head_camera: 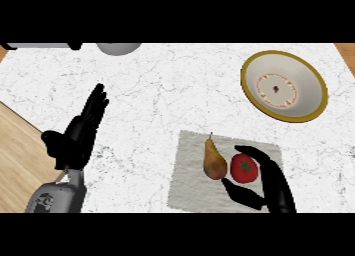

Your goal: Pick the tomato from the placemat and place it in the bowl

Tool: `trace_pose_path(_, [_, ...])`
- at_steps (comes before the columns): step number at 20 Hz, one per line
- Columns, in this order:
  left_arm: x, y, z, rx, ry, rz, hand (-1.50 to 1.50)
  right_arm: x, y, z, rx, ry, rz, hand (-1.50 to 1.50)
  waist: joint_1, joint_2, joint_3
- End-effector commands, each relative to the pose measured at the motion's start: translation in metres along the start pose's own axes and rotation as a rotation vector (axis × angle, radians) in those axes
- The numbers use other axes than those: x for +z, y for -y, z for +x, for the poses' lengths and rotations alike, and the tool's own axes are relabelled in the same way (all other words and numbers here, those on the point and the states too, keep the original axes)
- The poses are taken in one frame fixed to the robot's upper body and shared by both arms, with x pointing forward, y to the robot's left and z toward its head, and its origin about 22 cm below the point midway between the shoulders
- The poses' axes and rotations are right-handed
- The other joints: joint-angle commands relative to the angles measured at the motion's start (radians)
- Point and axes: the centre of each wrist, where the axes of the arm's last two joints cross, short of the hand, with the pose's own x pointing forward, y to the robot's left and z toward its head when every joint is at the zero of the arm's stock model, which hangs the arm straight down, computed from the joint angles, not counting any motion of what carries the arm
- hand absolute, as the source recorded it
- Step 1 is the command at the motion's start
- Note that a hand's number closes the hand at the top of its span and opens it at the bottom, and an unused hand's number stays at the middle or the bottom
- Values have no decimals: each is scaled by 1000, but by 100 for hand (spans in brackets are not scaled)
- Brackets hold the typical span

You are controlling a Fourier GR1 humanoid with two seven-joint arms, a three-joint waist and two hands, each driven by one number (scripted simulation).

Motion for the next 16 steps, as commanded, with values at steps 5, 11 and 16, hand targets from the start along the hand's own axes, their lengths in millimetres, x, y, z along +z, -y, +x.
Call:
trace_pose_path(5, [0, -2, -10, 8, -2, 10, 0, 5, -17, 7, 65, 109, 88, 150, -1, 3, 4])
trace_pose_path(11, [-8, 13, -17, -14, 0, 6, 0, 18, -42, 19, 19, 152, 64, 150, -3, 4, 4])
trace_pose_path(16, [0, 3, -12, 14, -5, -19, 0, 20, 6, 11, 107, 574, 644, 150, 36, 1, 7])
